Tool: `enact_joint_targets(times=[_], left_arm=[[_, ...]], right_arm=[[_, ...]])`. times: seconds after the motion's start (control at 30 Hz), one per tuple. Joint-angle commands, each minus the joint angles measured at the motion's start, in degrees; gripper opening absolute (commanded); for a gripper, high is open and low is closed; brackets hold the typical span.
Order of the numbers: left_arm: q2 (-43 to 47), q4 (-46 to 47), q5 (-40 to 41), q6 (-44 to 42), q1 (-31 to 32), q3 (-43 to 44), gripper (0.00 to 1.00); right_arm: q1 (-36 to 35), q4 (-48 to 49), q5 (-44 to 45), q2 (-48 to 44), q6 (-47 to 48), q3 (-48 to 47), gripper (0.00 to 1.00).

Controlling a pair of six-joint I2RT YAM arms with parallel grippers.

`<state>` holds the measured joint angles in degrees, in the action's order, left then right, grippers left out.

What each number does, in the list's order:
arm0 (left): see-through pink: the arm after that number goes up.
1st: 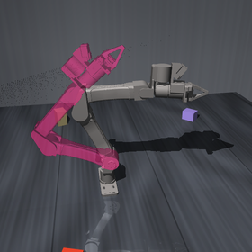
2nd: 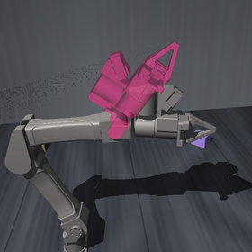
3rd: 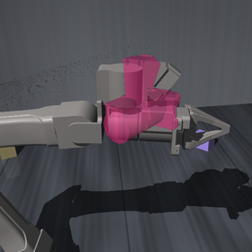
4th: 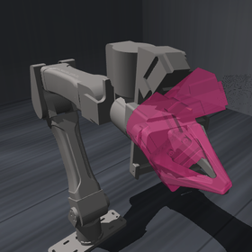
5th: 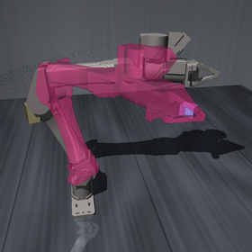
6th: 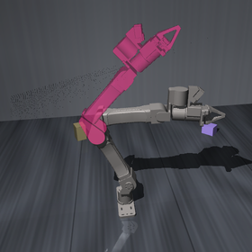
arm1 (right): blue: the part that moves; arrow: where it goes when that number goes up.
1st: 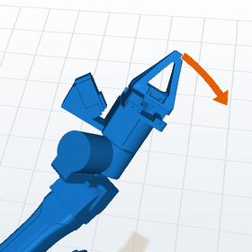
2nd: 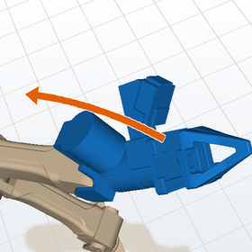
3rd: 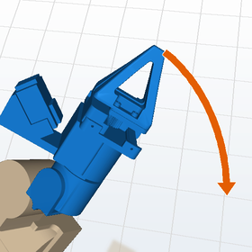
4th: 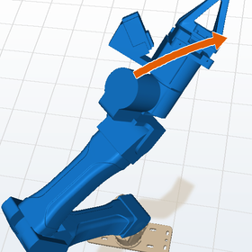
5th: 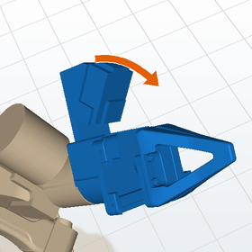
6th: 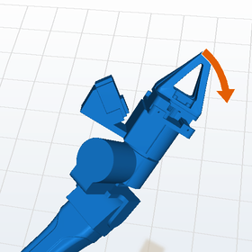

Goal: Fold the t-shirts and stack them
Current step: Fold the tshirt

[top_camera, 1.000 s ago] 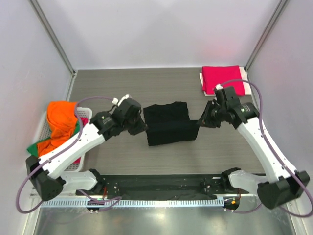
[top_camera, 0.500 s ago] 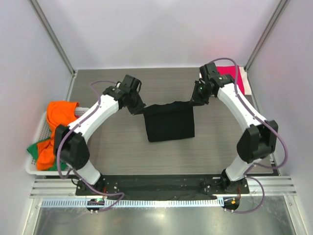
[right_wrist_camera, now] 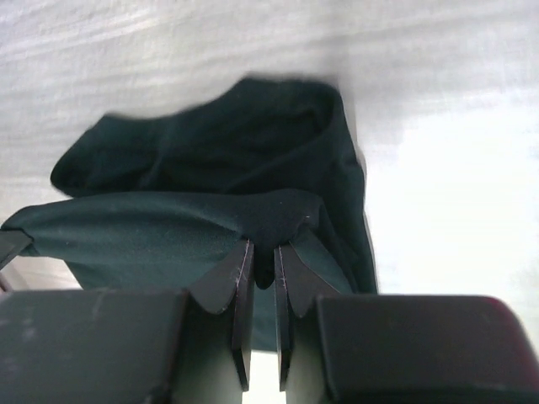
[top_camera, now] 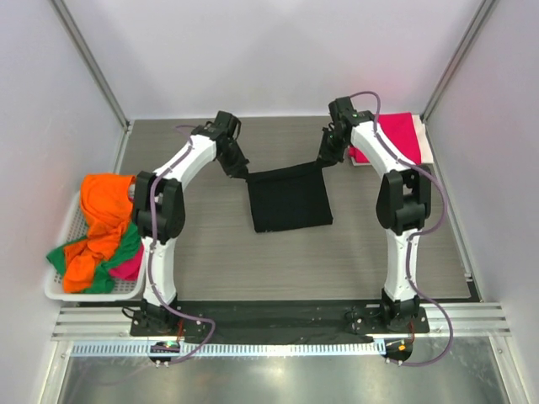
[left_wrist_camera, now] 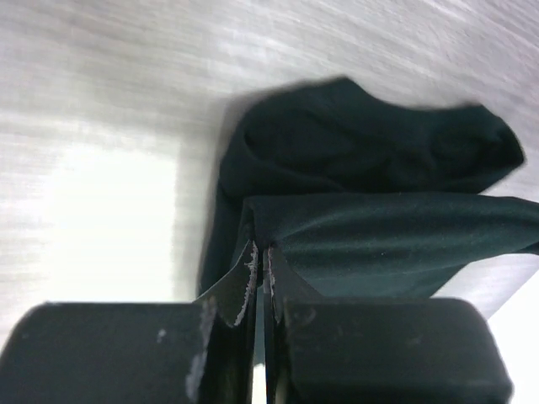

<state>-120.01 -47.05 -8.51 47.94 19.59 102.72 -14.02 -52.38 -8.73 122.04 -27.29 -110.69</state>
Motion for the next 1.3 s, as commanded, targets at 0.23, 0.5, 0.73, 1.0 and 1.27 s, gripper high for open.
enact_joint_targets(times=[0.23,0.5,0.73,1.0,1.27], left_arm=[[-12.9,-5.9,-0.7,-5.0,-4.9,15.6,0.21],[-9.1,-12.0,0.9,-8.2,-4.0,24.7,0.72],[9.5,-2.4,0.9,-4.1,4.0,-0.4,0.65],[13.0,16.6,-4.9,4.6,12.5,-21.6,0.57],[8.0,20.3,-0.2,3.4,14.0,-28.4,0.54]], right_arm=[[3.6,0.3,0.0,12.1,-0.5,-16.5,0.51],[4.1,-0.5,-0.6,6.1,-1.5,-18.4,0.87],[0.1,14.6,-8.2,-17.1,-3.6,20.3,0.77],[-0.6,24.9,-15.4,-23.0,-4.2,40.4,0.49],[1.5,30.8,-10.3,-19.5,-0.2,53.6,0.4]])
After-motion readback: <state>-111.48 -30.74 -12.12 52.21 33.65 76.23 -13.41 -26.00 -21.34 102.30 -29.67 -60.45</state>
